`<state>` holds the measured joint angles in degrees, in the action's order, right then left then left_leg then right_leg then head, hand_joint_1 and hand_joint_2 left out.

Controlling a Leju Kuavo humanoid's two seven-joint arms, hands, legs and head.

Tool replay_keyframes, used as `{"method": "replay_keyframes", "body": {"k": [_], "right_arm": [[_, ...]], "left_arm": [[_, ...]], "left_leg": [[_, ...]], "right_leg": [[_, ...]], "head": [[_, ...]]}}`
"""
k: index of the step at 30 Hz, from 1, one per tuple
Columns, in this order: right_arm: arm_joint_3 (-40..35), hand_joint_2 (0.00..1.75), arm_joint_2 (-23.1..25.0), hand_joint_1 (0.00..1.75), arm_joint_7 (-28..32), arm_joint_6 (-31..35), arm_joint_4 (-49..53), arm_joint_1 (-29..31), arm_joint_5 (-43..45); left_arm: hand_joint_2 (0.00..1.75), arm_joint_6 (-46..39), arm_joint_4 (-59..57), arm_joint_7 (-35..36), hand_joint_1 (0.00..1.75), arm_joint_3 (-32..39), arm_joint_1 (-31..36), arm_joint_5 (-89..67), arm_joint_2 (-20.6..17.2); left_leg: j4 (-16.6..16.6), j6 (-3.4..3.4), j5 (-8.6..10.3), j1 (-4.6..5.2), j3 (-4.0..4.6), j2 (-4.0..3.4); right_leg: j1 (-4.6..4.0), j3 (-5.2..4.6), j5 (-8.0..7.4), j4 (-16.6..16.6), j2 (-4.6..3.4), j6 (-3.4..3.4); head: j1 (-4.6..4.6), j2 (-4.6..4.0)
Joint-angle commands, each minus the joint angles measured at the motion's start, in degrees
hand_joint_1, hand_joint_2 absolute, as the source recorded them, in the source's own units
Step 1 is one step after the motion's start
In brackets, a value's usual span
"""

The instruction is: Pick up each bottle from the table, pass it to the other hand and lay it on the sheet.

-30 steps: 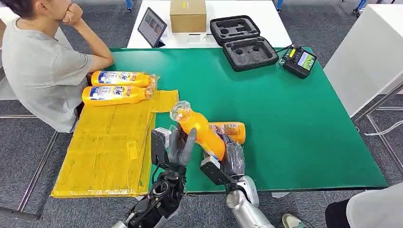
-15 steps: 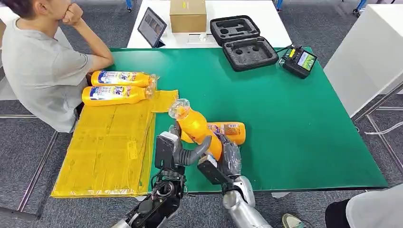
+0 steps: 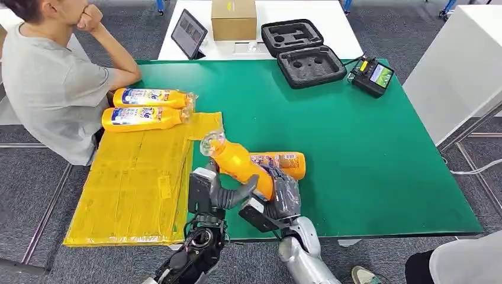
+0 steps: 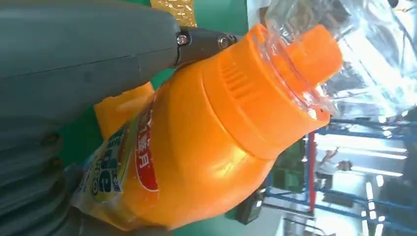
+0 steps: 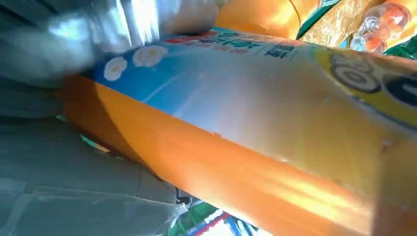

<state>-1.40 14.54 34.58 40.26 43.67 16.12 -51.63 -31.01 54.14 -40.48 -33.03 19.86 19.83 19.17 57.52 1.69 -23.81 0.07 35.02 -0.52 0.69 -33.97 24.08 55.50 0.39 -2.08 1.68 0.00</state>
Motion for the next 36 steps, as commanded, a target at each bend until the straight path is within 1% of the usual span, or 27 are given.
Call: {"method": "replay_keyframes", "body": {"k": [1, 4, 6, 10, 13, 15, 16, 17, 18, 20, 21, 22, 23, 24, 25, 27, 28, 29, 30, 31, 33, 34, 35, 36], "right_arm": [[3.1, 1.75, 4.2, 1.75, 4.3, -0.3, 0.9, -0.5, -5.0], [2.8, 1.75, 4.6, 1.75, 5.4, -0.3, 1.0, -0.7, -5.9], [2.1, 1.75, 4.8, 1.75, 5.4, -0.3, 0.9, -0.8, -5.9], [1.8, 1.75, 4.8, 1.75, 5.4, -0.3, 1.2, -0.9, -5.9], [-0.9, 1.75, 4.2, 1.75, 5.4, -0.3, 2.8, -1.5, -3.7], [-1.7, 1.75, 4.0, 1.75, 5.4, -0.3, 2.8, -1.6, -3.7], [-1.7, 1.75, 4.0, 1.73, 5.4, -0.3, 2.8, -1.6, -3.7], [-2.2, 1.75, 4.2, 1.75, 5.4, -0.3, 2.0, -1.3, -3.3], [-2.4, 1.75, 4.2, 1.73, 5.4, -0.3, 1.4, -0.9, -3.0], [-2.5, 1.75, 4.2, 1.73, 5.4, -0.3, 1.0, -0.7, -2.8], [-2.5, 1.75, 4.2, 1.71, 5.4, -0.3, 1.0, -0.7, -2.8], [-2.8, 1.75, 4.3, 1.62, 5.4, -0.3, -0.3, -0.2, -2.7], [-2.8, 1.75, 4.3, 1.64, 5.4, -0.3, -1.0, 0.3, -2.8], [-2.9, 1.75, 4.4, 1.57, 5.4, -0.3, -1.4, 0.4, -3.2], [-3.0, 1.75, 4.4, 1.54, 5.4, -0.3, -1.6, 0.3, -3.2], [-3.0, 1.75, 4.4, 1.54, 5.4, -0.3, -1.6, 0.3, -3.2], [-2.9, 1.75, 4.6, 1.31, 5.4, -0.3, -2.0, 0.3, -3.6], [-2.9, 1.75, 4.7, 0.93, 5.4, -0.3, -2.5, 0.4, -3.7], [-2.9, 1.75, 4.8, 0.47, 5.4, -0.3, -3.4, 0.6, -3.8], [-2.8, 1.75, 4.9, 0.33, 5.4, -0.3, -3.8, 0.7, -4.1], [-2.6, 1.75, 5.0, 0.00, 5.4, -0.3, -4.3, 0.8, -4.3], [-3.5, 1.75, 5.2, 0.00, 3.7, -0.3, -5.5, 1.1, -4.9], [-2.2, 1.75, 5.4, 0.00, 4.0, -0.3, -8.9, 1.7, -3.2], [-2.2, 1.75, 5.4, 0.00, 4.0, -0.3, -8.9, 1.7, -3.2]], "left_arm": [[1.75, 8.8, -5.3, 5.7, 0.00, -2.6, 3.4, 9.2, 0.6], [1.75, 10.3, -4.7, 6.6, 0.00, -2.6, 3.1, 11.2, 0.5], [1.75, 11.7, -4.5, 7.9, 0.00, -2.5, 3.0, 12.5, 0.5], [1.75, 12.7, -4.0, 8.4, 0.00, -2.7, 2.8, 13.1, 0.3], [1.75, 16.7, -2.5, 11.2, 0.00, -3.6, 2.4, 15.7, -0.2], [1.75, 16.9, -1.8, 11.3, 0.00, -4.5, 2.7, 15.8, -0.2], [1.75, 16.9, -1.8, 11.3, 0.00, -4.5, 2.7, 15.8, -0.2], [1.75, 16.7, -1.5, 11.3, 0.00, -4.9, 3.2, 15.8, -0.1], [1.75, 16.4, -1.5, 11.2, 0.00, -4.9, 3.4, 15.7, 0.1], [1.75, 16.1, -1.5, 11.1, 0.00, -4.8, 3.5, 15.7, 0.1], [1.75, 16.1, -1.5, 11.1, 0.00, -4.8, 3.5, 15.7, 0.1], [1.75, 15.1, -1.4, 10.2, 0.00, -4.4, 3.7, 15.5, 0.0], [1.75, 14.7, -1.4, 9.8, 0.00, -4.4, 3.7, 15.4, 0.1], [1.75, 14.2, -1.2, 9.3, 0.00, -4.4, 3.9, 15.4, 0.1], [1.75, 13.9, -1.2, 9.1, 0.03, -4.3, 3.9, 15.2, 0.0], [1.75, 13.9, -1.2, 9.1, 0.03, -4.3, 3.9, 15.2, 0.0], [1.75, 13.4, -1.0, 8.7, 0.44, -4.3, 3.8, 15.0, 0.0], [1.75, 13.3, -0.9, 8.5, 1.57, -4.5, 3.8, 14.8, -0.1], [1.75, 13.0, -0.8, 8.2, 1.75, -4.5, 3.8, 14.7, -0.2], [1.75, 12.8, -0.9, 7.9, 1.75, -4.5, 3.8, 14.6, -0.2], [1.75, 12.6, -0.8, 7.7, 1.75, -4.4, 3.7, 14.6, -0.2], [1.75, 12.4, -0.5, 7.2, 1.75, -4.3, 3.6, 14.6, -0.3], [1.75, 12.1, 0.1, 6.7, 1.75, -4.3, 3.1, 14.1, -0.6], [1.75, 12.1, 0.1, 6.7, 1.75, -4.3, 3.1, 14.1, -0.6]], "left_leg": [[0.0, -0.11, -0.11, -0.06, -0.20, 0.10], [0.0, -0.09, -0.12, -0.04, -0.17, -0.01], [0.0, -0.07, -0.07, -0.03, -0.08, -0.02], [0.0, -0.11, -0.11, -0.07, -0.16, 0.00], [0.0, -0.09, -0.11, -0.05, -0.13, -0.01], [0.0, -0.08, -0.08, -0.04, -0.09, 0.00], [0.0, -0.12, -0.14, -0.07, -0.21, 0.01], [0.0, -0.08, -0.09, -0.03, -0.09, 0.05], [0.0, -0.06, -0.05, -0.04, -0.02, 0.02], [0.1, -0.08, -0.10, -0.05, -0.07, -0.02], [0.0, -0.05, -0.05, -0.02, -0.02, 0.01], [0.1, -0.10, -0.14, -0.05, -0.13, 0.02], [0.1, -0.09, -0.09, -0.06, -0.08, 0.00], [0.0, -0.06, -0.05, -0.03, -0.03, 0.01], [0.0, -0.06, -0.04, -0.04, 0.00, -0.02], [0.0, -0.07, -0.07, -0.05, -0.03, -0.03], [0.1, -0.10, -0.11, -0.06, -0.11, -0.01], [0.1, -0.10, -0.12, -0.06, -0.12, 0.02], [0.0, -0.06, -0.04, -0.06, -0.02, 0.03], [0.1, -0.11, -0.13, -0.06, -0.17, 0.03], [0.0, -0.07, -0.07, -0.03, -0.11, -0.02], [0.0, -0.06, -0.06, -0.05, -0.06, 0.00], [0.0, -0.09, -0.09, -0.06, -0.13, 0.00], [0.0, -0.06, -0.05, -0.04, -0.07, 0.01]], "right_leg": [[-0.04, 0.22, 0.13, 0.0, 0.05, 0.09], [-0.03, 0.17, 0.09, 0.0, -0.05, 0.08], [-0.02, 0.08, 0.05, 0.0, -0.05, 0.06], [-0.06, 0.17, 0.09, 0.0, -0.05, 0.10], [-0.04, 0.13, 0.08, 0.0, -0.04, 0.08], [-0.04, 0.10, 0.06, 0.0, -0.03, 0.07], [-0.06, 0.21, 0.12, 0.0, -0.05, 0.10], [-0.02, 0.11, 0.09, 0.0, 0.02, 0.07], [-0.03, 0.04, 0.04, 0.0, 0.01, 0.05], [-0.04, 0.08, 0.07, 0.1, -0.05, 0.07], [-0.02, 0.03, 0.04, 0.0, 0.00, 0.05], [-0.03, 0.15, 0.12, 0.1, -0.02, 0.09], [-0.04, 0.09, 0.07, 0.0, -0.03, 0.08], [-0.02, 0.05, 0.03, 0.0, 0.00, 0.06], [-0.03, 0.02, 0.02, 0.0, -0.03, 0.05], [-0.04, 0.05, 0.03, 0.0, -0.04, 0.06], [-0.05, 0.12, 0.08, 0.1, -0.05, 0.09], [-0.05, 0.14, 0.10, 0.1, -0.02, 0.09], [-0.05, 0.05, 0.03, 0.0, 0.02, 0.05], [-0.05, 0.18, 0.12, 0.1, -0.01, 0.10], [-0.03, 0.11, 0.05, 0.0, -0.04, 0.06], [-0.04, 0.08, 0.04, 0.0, -0.01, 0.05], [-0.05, 0.14, 0.08, 0.0, -0.03, 0.08], [-0.03, 0.08, 0.05, 0.0, -0.01, 0.06]], "head": [[0.00, 0.00], [-0.02, 0.00], [-0.02, 0.00], [0.00, 0.00], [0.00, 0.00], [-0.02, 0.00], [0.00, 0.00], [-0.02, 0.00], [0.00, 0.00], [-0.02, 0.00], [0.00, 0.00], [0.00, 0.00], [-0.02, 0.00], [-0.02, 0.00], [-0.02, 0.00], [-0.02, 0.00], [-0.02, 0.00], [0.00, 0.00], [-0.02, 0.00], [0.00, 0.00], [0.00, 0.00], [-0.02, 0.00], [0.00, 0.00], [0.00, 0.00]]}}
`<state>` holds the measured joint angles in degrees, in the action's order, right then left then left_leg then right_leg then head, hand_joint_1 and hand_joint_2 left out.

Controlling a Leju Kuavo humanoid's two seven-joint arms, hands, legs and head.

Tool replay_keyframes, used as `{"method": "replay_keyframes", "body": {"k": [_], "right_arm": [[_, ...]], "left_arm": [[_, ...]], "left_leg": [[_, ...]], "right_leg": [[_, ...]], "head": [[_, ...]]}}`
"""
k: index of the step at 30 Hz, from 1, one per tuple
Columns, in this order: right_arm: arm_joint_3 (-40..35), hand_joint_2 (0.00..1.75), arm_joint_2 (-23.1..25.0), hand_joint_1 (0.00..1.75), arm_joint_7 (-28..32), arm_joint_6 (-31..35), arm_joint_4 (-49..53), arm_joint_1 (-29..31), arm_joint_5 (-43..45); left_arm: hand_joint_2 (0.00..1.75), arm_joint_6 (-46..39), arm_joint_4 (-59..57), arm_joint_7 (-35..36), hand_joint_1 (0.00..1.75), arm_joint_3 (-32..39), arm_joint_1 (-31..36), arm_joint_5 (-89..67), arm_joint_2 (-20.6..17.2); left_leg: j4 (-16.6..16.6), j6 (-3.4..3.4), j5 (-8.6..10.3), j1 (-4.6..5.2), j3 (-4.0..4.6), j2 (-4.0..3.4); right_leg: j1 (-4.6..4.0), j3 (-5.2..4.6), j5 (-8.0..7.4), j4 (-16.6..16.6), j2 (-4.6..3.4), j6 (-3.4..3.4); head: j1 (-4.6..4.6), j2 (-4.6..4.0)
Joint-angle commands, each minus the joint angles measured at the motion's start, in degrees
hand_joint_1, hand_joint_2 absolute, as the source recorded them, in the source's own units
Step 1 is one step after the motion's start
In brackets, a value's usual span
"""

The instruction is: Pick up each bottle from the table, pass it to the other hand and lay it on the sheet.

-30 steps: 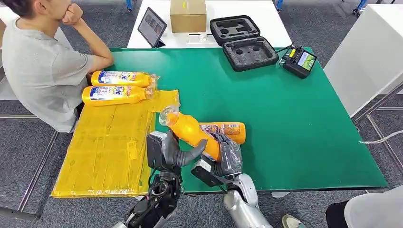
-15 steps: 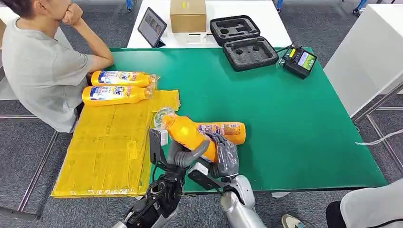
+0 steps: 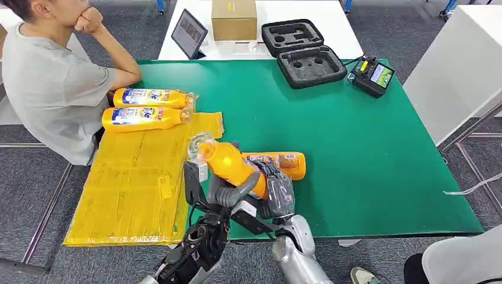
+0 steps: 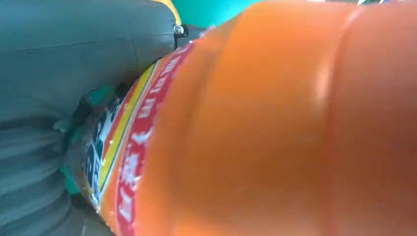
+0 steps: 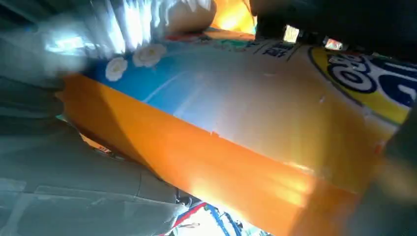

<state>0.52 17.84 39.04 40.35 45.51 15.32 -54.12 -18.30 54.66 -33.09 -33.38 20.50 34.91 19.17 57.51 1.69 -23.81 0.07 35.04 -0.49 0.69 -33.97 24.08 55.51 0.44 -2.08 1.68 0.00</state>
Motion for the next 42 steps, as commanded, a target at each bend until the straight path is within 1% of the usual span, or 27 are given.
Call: {"method": "replay_keyframes", "body": {"k": [1, 4, 12, 13, 18, 25, 26, 27, 28, 30, 31, 33, 34, 36, 37, 38, 39, 41, 42], "right_arm": [[-3.8, 1.75, 1.8, 0.00, 0.3, -0.3, -11.0, 2.5, -0.2], [-3.5, 1.75, 1.6, 0.00, 0.7, -0.3, -11.1, 2.5, 0.0], [-3.8, 1.75, 1.7, 0.00, 1.0, -0.3, -12.3, 2.8, 1.5], [-4.0, 1.75, 1.6, 0.00, 1.0, -0.3, -12.4, 2.8, 1.5], [-7.0, 1.75, 0.6, 0.00, 1.0, -0.3, -14.0, 2.7, 5.5], [-7.0, 1.75, 0.6, 0.00, 1.0, -0.3, -14.0, 2.7, 5.5], [-7.7, 1.75, 0.4, 0.00, 1.0, -0.3, -14.5, 2.5, 7.0], [-8.3, 1.75, 0.3, 0.00, 1.0, -0.4, -14.9, 2.5, 8.2], [-9.6, 1.75, -0.2, 0.00, 1.0, -1.2, -14.9, 2.2, 11.0], [-10.5, 1.75, -0.7, 0.00, 1.0, -2.6, -14.5, 1.8, 14.4], [-11.0, 1.75, -1.0, 0.00, 0.8, -3.7, -14.3, 1.9, 16.5], [-12.5, 1.75, -1.7, 0.00, 0.7, -4.2, -14.0, 1.8, 19.4], [-13.2, 1.75, -1.9, 0.00, 0.7, -5.0, -13.8, 1.7, 21.6], [-15.3, 1.75, -2.6, 0.00, 1.0, -4.9, -13.7, 1.4, 25.4], [-15.8, 1.75, -2.7, 0.00, 1.0, -5.5, -13.7, 1.4, 27.3], [-16.3, 1.75, -2.9, 0.00, 1.0, -5.0, -13.5, 1.3, 28.2], [-16.4, 1.75, -2.9, 0.00, 1.0, -4.9, -13.5, 1.3, 28.4], [-16.7, 1.75, -3.1, 0.00, 1.0, -5.0, -12.8, 1.0, 30.1], [-16.8, 1.75, -3.1, 0.00, 1.0, -4.8, -12.7, 1.0, 30.4]], "left_arm": [[1.75, -0.5, -0.3, -0.7, 1.75, -4.0, 2.1, -1.1, -0.8], [1.75, -0.4, -0.1, -0.8, 1.75, -4.0, 1.9, -1.1, -0.8], [1.75, -0.6, 0.8, -0.8, 1.75, -4.2, 1.9, -1.3, -1.1], [1.75, -0.6, 0.9, -0.8, 1.75, -4.2, 1.9, -1.3, -1.2], [1.75, -2.6, 3.8, -2.1, 1.75, -4.3, 0.6, -2.8, -2.3], [1.75, -2.6, 3.8, -2.1, 1.75, -4.3, 0.6, -2.8, -2.3], [1.75, -3.8, 3.8, -3.1, 1.75, -4.4, 0.9, -4.3, -2.6], [1.75, -4.7, 3.7, -3.8, 1.75, -4.7, 1.1, -5.5, -2.8], [1.75, -6.8, 3.4, -5.0, 1.75, -5.1, 1.5, -8.6, -3.3], [1.75, -9.9, 2.2, -6.1, 1.75, -5.5, 2.3, -13.2, -4.4], [1.75, -11.8, 0.6, -6.2, 1.75, -5.8, 2.9, -16.7, -5.3], [1.75, -12.6, -1.4, -6.3, 1.75, -5.0, 3.0, -21.4, -6.3], [1.75, -13.8, -2.1, -6.9, 1.75, -4.3, 2.7, -24.7, -6.7], [1.75, -14.7, -1.4, -6.9, 1.66, -1.9, 1.0, -31.2, -7.6], [1.75, -15.9, -0.7, -6.9, 1.66, -1.2, 0.6, -34.4, -8.1], [1.75, -16.5, -0.1, -6.9, 1.64, -0.4, 0.4, -36.3, -8.6], [1.75, -16.9, 0.2, -6.9, 1.55, -0.2, 0.4, -37.0, -8.9], [1.75, -18.9, 1.4, -6.8, 1.54, 1.3, 0.4, -40.1, -9.8], [1.75, -19.4, 1.8, -6.8, 1.54, 1.6, 0.3, -40.8, -10.0]], "left_leg": [[0.0, -0.12, -0.14, -0.08, -0.25, -0.03], [0.0, -0.06, -0.06, -0.04, -0.09, -0.01], [0.0, -0.11, -0.13, -0.06, -0.20, 0.01], [0.0, -0.08, -0.07, -0.05, -0.10, 0.02], [0.0, -0.10, -0.11, -0.06, -0.18, 0.02], [0.0, -0.06, -0.06, -0.03, -0.09, 0.06], [0.0, -0.09, -0.10, -0.06, -0.16, 0.07], [0.0, -0.05, -0.02, -0.03, -0.03, 0.05], [0.1, -0.11, -0.12, -0.08, -0.20, 0.12], [0.0, -0.07, -0.05, -0.06, -0.10, 0.09], [0.0, -0.11, -0.11, -0.07, -0.19, 0.12], [0.0, -0.07, -0.03, -0.03, -0.16, 0.07], [0.0, -0.11, -0.08, -0.06, -0.28, 0.13], [-0.1, -0.06, -0.01, -0.03, -0.14, 0.06], [-0.1, -0.10, -0.07, -0.05, -0.33, 0.01], [-0.1, -0.08, -0.04, -0.03, -0.22, -0.01], [-0.1, -0.12, -0.11, -0.05, -0.38, -0.13], [-0.1, -0.09, -0.06, -0.03, -0.22, -0.06], [-0.1, -0.11, -0.10, -0.05, -0.30, -0.03]], "right_leg": [[-0.07, 0.24, 0.11, 0.0, -0.09, 0.10], [-0.03, 0.09, 0.04, 0.0, -0.05, 0.05], [-0.05, 0.19, 0.11, 0.0, -0.04, 0.09], [-0.04, 0.11, 0.06, 0.0, -0.01, 0.06], [-0.05, 0.18, 0.10, 0.0, -0.03, 0.08], [-0.02, 0.09, 0.07, 0.0, 0.03, 0.05], [-0.05, 0.16, 0.10, 0.0, 0.03, 0.07], [-0.03, 0.03, 0.03, 0.0, 0.03, 0.04], [-0.07, 0.22, 0.13, 0.0, 0.06, 0.09], [-0.05, 0.11, 0.06, 0.0, 0.06, 0.06], [-0.05, 0.20, 0.13, 0.0, 0.07, 0.09], [-0.02, 0.15, 0.05, 0.0, 0.05, 0.06], [-0.05, 0.29, 0.11, 0.0, 0.08, 0.10], [-0.02, 0.12, 0.03, -0.1, 0.04, 0.06], [-0.04, 0.29, 0.06, -0.1, -0.04, 0.10], [-0.02, 0.19, 0.03, -0.1, -0.04, 0.07], [-0.04, 0.30, 0.05, -0.1, -0.18, 0.10], [-0.03, 0.17, 0.03, -0.1, -0.11, 0.07], [-0.04, 0.26, 0.08, -0.1, -0.10, 0.10]], "head": [[-0.02, 0.00], [0.00, 0.00], [0.00, 0.00], [-0.02, 0.00], [0.00, 0.00], [0.00, 0.00], [0.00, 0.00], [0.00, 0.00], [0.00, 0.00], [0.00, 0.00], [0.00, 0.00], [0.00, 0.00], [-0.02, 0.00], [-0.02, 0.00], [-0.02, 0.00], [-0.02, 0.00], [0.00, 0.00], [0.00, 0.00], [-0.02, 0.00]]}}
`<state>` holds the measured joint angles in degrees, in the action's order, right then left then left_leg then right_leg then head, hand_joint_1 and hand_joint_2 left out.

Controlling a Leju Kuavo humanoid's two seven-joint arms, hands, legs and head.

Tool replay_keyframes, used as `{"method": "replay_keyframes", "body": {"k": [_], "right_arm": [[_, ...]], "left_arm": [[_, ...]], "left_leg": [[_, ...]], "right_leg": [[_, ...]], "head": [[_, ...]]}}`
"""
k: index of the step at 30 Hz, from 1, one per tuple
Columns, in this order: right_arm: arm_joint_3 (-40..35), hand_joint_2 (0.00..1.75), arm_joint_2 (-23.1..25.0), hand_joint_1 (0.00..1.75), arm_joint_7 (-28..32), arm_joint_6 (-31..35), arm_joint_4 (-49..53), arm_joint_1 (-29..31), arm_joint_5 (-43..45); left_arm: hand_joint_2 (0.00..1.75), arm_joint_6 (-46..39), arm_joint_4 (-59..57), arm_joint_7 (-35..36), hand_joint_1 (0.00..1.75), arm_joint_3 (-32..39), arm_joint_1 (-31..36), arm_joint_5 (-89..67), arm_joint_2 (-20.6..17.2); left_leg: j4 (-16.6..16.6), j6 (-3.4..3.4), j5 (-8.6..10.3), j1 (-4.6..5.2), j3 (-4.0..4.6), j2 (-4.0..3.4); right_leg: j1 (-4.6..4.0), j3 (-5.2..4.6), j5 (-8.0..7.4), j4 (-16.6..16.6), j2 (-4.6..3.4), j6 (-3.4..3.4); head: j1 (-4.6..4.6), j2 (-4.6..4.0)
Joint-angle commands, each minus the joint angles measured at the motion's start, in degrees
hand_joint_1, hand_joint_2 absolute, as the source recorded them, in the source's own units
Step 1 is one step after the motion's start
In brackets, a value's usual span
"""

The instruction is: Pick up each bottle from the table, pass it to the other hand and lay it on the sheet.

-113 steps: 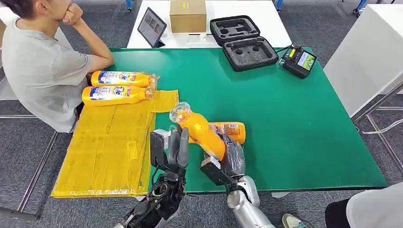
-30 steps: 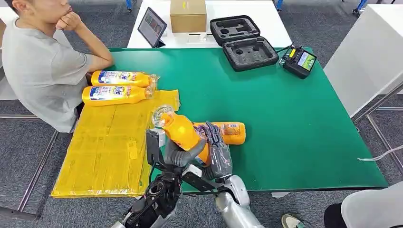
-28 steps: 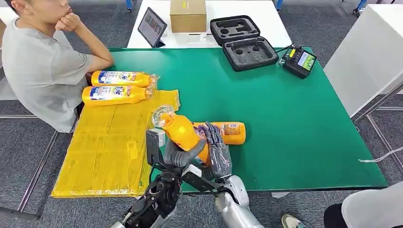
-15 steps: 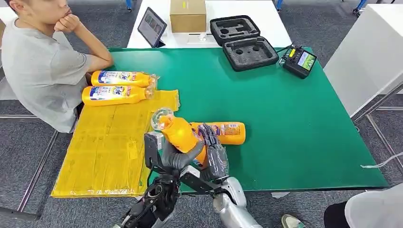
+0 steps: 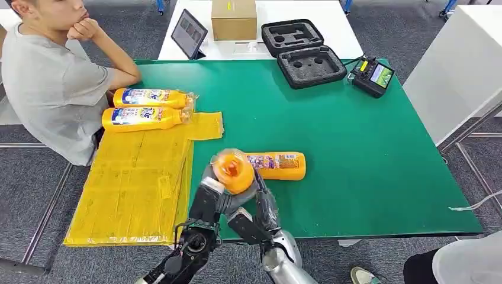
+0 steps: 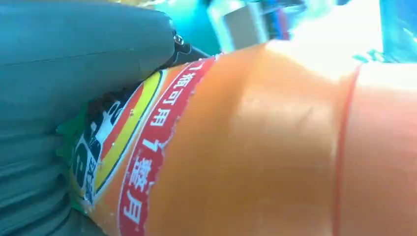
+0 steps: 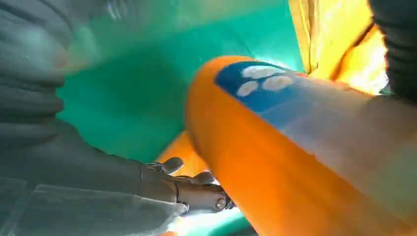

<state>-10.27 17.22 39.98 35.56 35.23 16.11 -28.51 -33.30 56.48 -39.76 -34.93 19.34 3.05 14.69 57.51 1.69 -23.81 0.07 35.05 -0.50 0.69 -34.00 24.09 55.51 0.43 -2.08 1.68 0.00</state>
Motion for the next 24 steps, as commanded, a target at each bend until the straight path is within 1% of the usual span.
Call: {"method": "replay_keyframes", "body": {"k": [1, 2, 3, 6, 7, 8, 9, 10, 11, 12, 13, 14, 15, 16, 17, 18, 19, 20, 21, 22, 23, 24], "right_arm": [[-6.2, 1.75, -2.6, 0.00, 0.0, -0.1, -2.3, 0.1, 5.4], [-6.5, 1.75, -2.8, 0.00, 0.0, -0.1, -2.1, 0.0, 5.8], [-6.7, 1.75, -2.9, 0.00, 0.0, -0.2, -2.0, 0.0, 6.0], [-7.5, 1.75, -3.0, 0.00, 0.0, -0.5, -2.0, 0.1, 6.2], [-7.9, 1.75, -3.0, 0.00, 0.0, -0.6, -2.2, 0.2, 6.1], [-8.2, 1.75, -3.0, 0.00, 0.0, -0.2, -2.6, 0.5, 6.2], [-8.6, 1.75, -3.0, 0.00, 0.0, 0.3, -2.8, 0.6, 6.1], [-9.3, 1.75, -3.0, 0.00, 0.0, 1.0, -2.9, 0.7, 6.4], [-9.6, 1.75, -3.1, 0.00, 0.0, 1.2, -2.9, 0.7, 6.6], [-9.6, 1.75, -3.1, 0.00, 0.0, 1.2, -2.9, 0.7, 6.6], [-9.7, 1.75, -3.0, 0.00, 0.0, 1.2, -2.8, 0.7, 6.6], [-9.7, 1.75, -3.0, 0.00, 0.0, 1.2, -2.8, 0.7, 6.6], [-10.3, 1.75, -3.2, 0.00, 0.0, 1.7, -2.5, 0.6, 6.8], [-10.7, 1.75, -3.2, 0.00, 0.0, 1.8, -2.5, 0.7, 7.1], [-10.9, 1.75, -3.2, 0.00, 0.0, 1.8, -2.5, 0.7, 7.2], [-11.1, 1.75, -3.2, 0.00, 0.0, 1.7, -2.5, 0.8, 7.4], [-11.1, 1.75, -3.2, 0.00, 0.0, 1.7, -2.5, 0.8, 7.4], [-11.1, 1.75, -3.2, 0.00, 0.0, 1.7, -2.5, 0.8, 7.4], [-11.4, 1.75, -3.1, 0.00, 0.0, 1.8, -2.4, 0.9, 7.6], [-11.6, 1.75, -3.1, 0.00, 0.0, 1.7, -2.2, 0.9, 7.8], [-12.1, 1.75, -3.1, 0.00, 0.0, 1.9, -0.7, 0.6, 8.1], [-13.4, 1.75, -3.4, 0.00, 0.0, 3.0, 1.6, 0.1, 8.0]], "left_arm": [[1.75, -4.8, 1.0, 0.0, 1.52, 4.0, 1.4, -9.9, -5.8], [1.75, -5.0, 1.9, 0.3, 1.52, 4.7, 1.3, -10.7, -6.1], [1.75, -5.3, 2.4, 0.4, 1.50, 5.2, 1.1, -11.1, -6.2], [1.75, -5.5, 4.7, 0.7, 1.52, 7.4, 0.2, -11.0, -6.9], [1.75, -5.5, 5.4, 0.8, 1.54, 8.2, -0.1, -10.9, -7.2], [1.75, -5.9, 6.1, 0.6, 1.47, 8.8, -0.4, -11.6, -7.3], [1.75, -6.3, 6.1, 0.7, 1.50, 9.1, -0.5, -12.8, -7.4], [1.75, -6.7, 6.1, 0.6, 1.50, 11.2, -0.7, -17.1, -6.9], [1.75, -6.7, 6.4, 0.5, 1.48, 12.6, -1.0, -19.5, -6.5], [1.75, -6.7, 6.4, 0.5, 1.48, 12.6, -1.0, -19.5, -6.5], [1.75, -6.7, 6.4, 0.5, 1.48, 12.6, -0.9, -19.5, -6.5], [1.75, -6.7, 6.4, 0.5, 1.45, 12.6, -0.9, -19.5, -6.5], [1.75, -6.7, 6.8, 0.1, 1.36, 14.4, -1.1, -21.8, -5.8], [1.75, -6.7, 7.8, -0.2, 1.33, 17.9, -1.4, -27.0, -4.8], [1.75, -6.7, 8.7, -0.2, 1.29, 20.2, -1.8, -30.9, -4.0], [1.75, -6.7, 9.3, -0.2, 1.29, 22.0, -2.0, -34.0, -3.4], [1.75, -6.7, 9.2, -0.1, 1.29, 21.9, -1.8, -34.0, -3.5], [1.75, -6.7, 9.2, -0.1, 1.27, 21.9, -1.8, -34.0, -3.5], [1.75, -6.7, 10.1, 0.9, 1.20, 25.1, -1.8, -41.0, -2.8], [1.75, -6.7, 11.3, 1.6, 1.20, 27.8, -2.0, -46.9, -1.9], [1.75, -6.7, 12.8, 3.0, 1.15, 32.2, -2.0, -56.7, -0.1], [1.75, -6.7, 12.7, 4.4, 1.33, 34.7, -1.4, -61.8, 0.4]], "left_leg": [[-0.1, -0.09, -0.06, -0.04, -0.24, -0.06], [-0.1, -0.07, -0.04, -0.03, -0.17, -0.07], [0.0, -0.12, -0.10, -0.07, -0.30, -0.08], [0.0, -0.06, -0.03, -0.04, -0.12, -0.05], [0.0, -0.10, -0.09, -0.06, -0.20, -0.05], [0.0, -0.08, -0.08, -0.04, -0.21, -0.10], [0.0, -0.05, -0.04, -0.02, -0.12, -0.09], [0.0, -0.08, -0.09, -0.03, -0.24, -0.11], [0.0, -0.08, -0.07, -0.04, -0.18, -0.12], [0.0, -0.06, -0.04, -0.03, -0.12, -0.07], [0.0, -0.10, -0.10, -0.06, -0.24, -0.08], [0.0, -0.08, -0.07, -0.04, -0.19, -0.06], [0.0, -0.07, -0.05, -0.03, -0.14, -0.03], [0.0, -0.10, -0.11, -0.06, -0.24, -0.03], [0.0, -0.08, -0.07, -0.04, -0.19, -0.05], [0.0, -0.07, -0.07, -0.05, -0.12, -0.10], [0.0, -0.10, -0.12, -0.06, -0.22, -0.08], [0.0, -0.08, -0.08, -0.05, -0.15, -0.05], [0.0, -0.07, -0.06, -0.05, -0.11, -0.02], [0.0, -0.10, -0.10, -0.07, -0.20, 0.00], [0.0, -0.08, -0.07, -0.06, -0.16, -0.03], [0.0, -0.05, -0.03, -0.03, -0.05, -0.08]], "right_leg": [[-0.03, 0.21, 0.03, -0.1, -0.10, 0.08], [-0.03, 0.14, 0.01, -0.1, -0.10, 0.06], [-0.06, 0.27, 0.05, 0.0, -0.14, 0.10], [-0.03, 0.10, 0.01, 0.0, -0.07, 0.05], [-0.05, 0.19, 0.05, 0.0, -0.10, 0.08], [-0.03, 0.17, 0.04, 0.0, -0.14, 0.07], [-0.01, 0.09, 0.01, 0.0, -0.12, 0.05], [-0.02, 0.19, 0.05, 0.0, -0.16, 0.08], [-0.03, 0.14, 0.02, 0.0, -0.16, 0.07], [-0.02, 0.10, 0.02, 0.0, -0.10, 0.05], [-0.05, 0.21, 0.07, 0.0, -0.14, 0.08], [-0.03, 0.17, 0.05, 0.0, -0.10, 0.07], [-0.02, 0.12, 0.03, 0.0, -0.06, 0.06], [-0.04, 0.23, 0.09, 0.0, -0.08, 0.08], [-0.02, 0.16, 0.05, 0.0, -0.09, 0.06], [-0.04, 0.10, 0.03, 0.0, -0.13, 0.05], [-0.05, 0.19, 0.07, 0.0, -0.14, 0.08], [-0.04, 0.14, 0.05, 0.0, -0.09, 0.07], [-0.04, 0.10, 0.04, 0.0, -0.05, 0.06], [-0.05, 0.19, 0.09, 0.0, -0.05, 0.08], [-0.05, 0.15, 0.05, 0.0, -0.06, 0.07], [-0.02, 0.02, 0.00, 0.0, -0.10, 0.05]], "head": [[-0.02, 0.00], [0.00, 0.00], [-0.02, 0.00], [-0.02, 0.00], [-0.02, 0.00], [0.00, 0.00], [-0.02, 0.00], [-0.02, 0.00], [-0.02, 0.00], [-0.02, 0.00], [-0.02, 0.00], [-0.02, 0.00], [-0.02, 0.00], [-0.02, 0.00], [-0.02, 0.00], [-0.02, 0.00], [-0.02, 0.00], [-0.02, 0.00], [-0.02, 0.00], [-0.02, 0.00], [-0.04, 0.00], [0.00, 0.00]]}}
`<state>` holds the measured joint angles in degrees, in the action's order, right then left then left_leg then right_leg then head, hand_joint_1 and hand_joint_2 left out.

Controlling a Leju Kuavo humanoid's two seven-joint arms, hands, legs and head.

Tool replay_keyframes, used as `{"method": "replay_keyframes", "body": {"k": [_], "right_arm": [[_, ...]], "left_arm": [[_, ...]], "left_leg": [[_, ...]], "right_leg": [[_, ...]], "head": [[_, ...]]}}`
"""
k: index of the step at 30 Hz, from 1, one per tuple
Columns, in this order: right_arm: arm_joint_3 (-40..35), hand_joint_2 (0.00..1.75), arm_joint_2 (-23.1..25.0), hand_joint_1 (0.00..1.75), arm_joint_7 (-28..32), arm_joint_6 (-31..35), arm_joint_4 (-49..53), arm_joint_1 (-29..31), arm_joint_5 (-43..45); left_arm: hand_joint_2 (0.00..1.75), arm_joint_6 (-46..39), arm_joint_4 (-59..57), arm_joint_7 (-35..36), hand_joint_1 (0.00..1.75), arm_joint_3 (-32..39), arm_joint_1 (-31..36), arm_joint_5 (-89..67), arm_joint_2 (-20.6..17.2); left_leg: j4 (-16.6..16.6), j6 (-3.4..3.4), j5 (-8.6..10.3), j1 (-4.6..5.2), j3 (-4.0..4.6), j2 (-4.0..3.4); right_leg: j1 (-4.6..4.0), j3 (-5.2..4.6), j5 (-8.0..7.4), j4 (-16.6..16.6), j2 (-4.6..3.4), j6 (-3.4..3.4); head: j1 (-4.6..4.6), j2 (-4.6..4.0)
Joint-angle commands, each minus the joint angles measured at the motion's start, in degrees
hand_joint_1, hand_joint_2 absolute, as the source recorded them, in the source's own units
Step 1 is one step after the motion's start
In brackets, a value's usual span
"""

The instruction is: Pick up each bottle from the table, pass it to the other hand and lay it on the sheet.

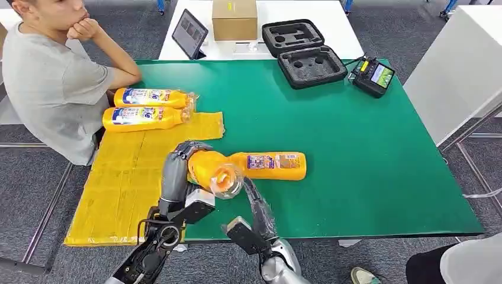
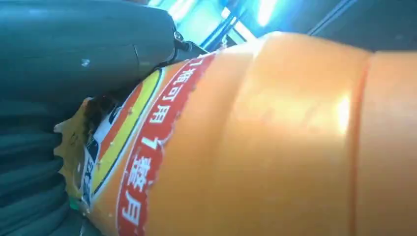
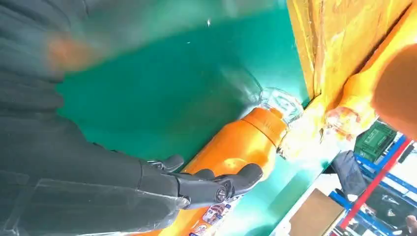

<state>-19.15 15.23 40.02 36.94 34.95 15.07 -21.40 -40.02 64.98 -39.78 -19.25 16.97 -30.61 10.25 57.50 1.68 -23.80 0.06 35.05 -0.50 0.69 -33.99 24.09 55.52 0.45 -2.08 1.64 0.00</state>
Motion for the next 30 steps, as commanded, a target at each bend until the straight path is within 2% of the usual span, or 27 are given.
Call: {"method": "replay_keyframes", "body": {"k": [1, 4, 5, 7, 8, 9, 10, 11, 12, 13, 14, 15, 17, 22, 23, 25, 30], "right_arm": [[-5.1, 1.75, -1.5, 0.00, 0.0, 2.0, 3.0, 1.0, 1.0], [-5.1, 1.75, -1.5, 0.00, 0.0, 2.0, 3.0, 1.0, 1.0], [-5.1, 1.75, -1.5, 0.00, 0.0, 2.0, 3.0, 1.0, 1.0], [-7.2, 1.75, -2.5, 0.00, 0.0, 2.7, 10.0, -0.7, 2.6], [-7.3, 1.75, -3.1, 0.00, 0.0, 3.1, 14.3, -2.0, 2.5], [-6.6, 1.75, -3.2, 0.00, 0.0, 3.1, 18.5, -3.5, 1.1], [-6.6, 1.75, -3.2, 0.00, 0.0, 3.1, 19.8, -4.0, 0.8], [-6.9, 1.75, -3.4, 0.00, 0.0, 3.1, 22.6, -4.9, 0.2], [-6.9, 1.75, -3.5, 0.00, 0.0, 3.1, 23.8, -5.3, -0.3], [-6.9, 1.75, -3.7, 0.00, 0.0, 3.1, 26.0, -6.1, -0.8], [-7.6, 1.75, -4.2, 0.00, 0.0, 3.1, 27.6, -6.6, -0.4], [-7.6, 1.75, -4.7, 0.00, 0.0, 3.1, 29.3, -7.3, -0.6], [-7.3, 1.75, -5.0, 0.00, 0.0, 3.1, 31.0, -8.1, -0.5], [-7.2, 1.75, -5.1, 0.00, 0.0, 3.1, 31.6, -8.5, -0.5], [-8.1, 1.75, -5.3, 0.00, 0.0, 3.1, 29.5, -7.9, 2.5], [-8.2, 1.75, -5.3, 0.00, 0.0, 3.1, 29.3, -7.7, 2.7], [-9.1, 1.75, -5.3, 0.00, 0.0, 1.9, 26.2, -5.8, 6.4]], "left_arm": [[1.75, 0.0, 4.1, 5.5, 1.38, 19.8, 1.2, -30.6, 4.9], [1.75, 0.0, 4.1, 5.5, 1.38, 19.8, 1.2, -30.6, 4.9], [1.75, 0.0, 4.1, 5.5, 1.29, 19.8, 1.2, -30.6, 4.9], [1.75, 0.0, 4.4, 7.4, 1.01, 21.8, 1.0, -34.6, 5.3], [1.75, 0.0, 4.8, 7.5, 0.96, 23.2, 1.0, -35.8, 5.7], [1.75, 0.0, 5.6, 8.0, 1.01, 25.0, 1.0, -38.8, 6.0], [1.75, 0.0, 5.7, 8.4, 1.26, 25.8, 1.1, -40.2, 6.1], [1.75, 0.0, 5.3, 9.8, 1.33, 26.8, 1.4, -43.1, 5.9], [1.75, 0.0, 4.9, 10.6, 1.34, 26.9, 1.6, -44.2, 5.7], [1.75, 0.0, 3.5, 12.5, 1.22, 26.7, 2.1, -45.8, 5.1], [1.75, 0.0, 2.1, 15.5, 1.19, 25.8, 2.6, -48.3, 4.3], [1.75, 0.0, 0.5, 19.2, 1.31, 24.1, 3.2, -51.6, 3.2], [1.75, 0.0, -2.6, 23.2, 1.43, 21.6, 4.4, -53.6, 1.9], [1.75, 0.0, -4.6, 25.4, 1.41, 20.3, 5.3, -55.0, 1.3], [1.75, 0.2, -24.9, 38.8, 1.55, 12.8, 14.7, -58.9, -1.9], [1.75, 0.8, -26.0, 39.2, 1.59, 12.6, 15.3, -58.5, -1.9], [1.75, 5.7, -37.2, 43.7, 1.59, 10.5, 24.1, -58.1, -1.5]], "left_leg": [[0.1, -0.09, -0.12, -0.05, -0.15, -0.12], [0.0, -0.07, -0.09, -0.05, -0.18, 0.00], [0.0, -0.03, -0.04, -0.04, -0.12, -0.06], [0.0, -0.07, -0.08, -0.05, -0.22, -0.09], [0.0, -0.04, -0.02, -0.04, -0.13, -0.03], [0.1, -0.07, -0.07, -0.06, -0.17, 0.05], [0.0, -0.05, -0.03, -0.05, -0.11, 0.06], [0.0, -0.03, 0.00, -0.03, -0.04, 0.01], [0.1, -0.05, -0.07, -0.06, -0.12, 0.02], [0.0, -0.04, -0.05, -0.05, -0.11, -0.04], [0.1, -0.07, -0.10, -0.07, -0.20, 0.01], [0.0, -0.03, -0.01, -0.02, -0.12, 0.03], [0.0, -0.08, -0.05, -0.06, -0.20, 0.15], [0.0, -0.05, 0.01, -0.04, -0.12, 0.09], [0.0, -0.08, 0.00, -0.05, -0.21, 0.27], [0.0, -0.07, 0.04, -0.03, -0.19, 0.29], [0.0, -0.11, 0.03, -0.08, -0.26, 0.22]], "right_leg": [[-0.05, 0.11, 0.06, 0.0, -0.19, 0.08], [-0.04, 0.17, 0.09, 0.0, -0.06, 0.08], [-0.04, 0.10, 0.04, 0.0, -0.10, 0.06], [-0.05, 0.17, 0.07, 0.0, -0.17, 0.08], [-0.04, 0.09, 0.04, 0.0, -0.08, 0.07], [-0.05, 0.15, 0.11, 0.0, -0.03, 0.09], [-0.05, 0.11, 0.08, 0.0, 0.01, 0.07], [-0.04, 0.02, 0.04, 0.0, 0.00, 0.05], [-0.06, 0.12, 0.10, 0.0, -0.01, 0.07], [-0.05, 0.08, 0.07, 0.0, -0.07, 0.05], [-0.06, 0.19, 0.14, 0.1, -0.05, 0.08], [-0.02, 0.10, 0.07, 0.0, -0.01, 0.05], [-0.05, 0.22, 0.13, 0.0, 0.09, 0.08], [-0.04, 0.11, 0.07, 0.0, 0.05, 0.06], [-0.04, 0.24, 0.13, 0.0, 0.21, 0.09], [-0.02, 0.22, 0.09, 0.0, 0.25, 0.08], [-0.07, 0.28, 0.08, 0.0, 0.16, 0.11]], "head": [[0.02, 0.00], [0.00, 0.00], [0.02, 0.00], [0.02, 0.00], [0.02, 0.00], [0.02, 0.00], [0.00, 0.00], [0.02, 0.00], [0.02, 0.00], [0.02, 0.00], [0.02, 0.00], [0.02, 0.00], [0.02, 0.00], [0.02, 0.00], [0.02, 0.00], [0.00, 0.00], [0.00, 0.00]]}}
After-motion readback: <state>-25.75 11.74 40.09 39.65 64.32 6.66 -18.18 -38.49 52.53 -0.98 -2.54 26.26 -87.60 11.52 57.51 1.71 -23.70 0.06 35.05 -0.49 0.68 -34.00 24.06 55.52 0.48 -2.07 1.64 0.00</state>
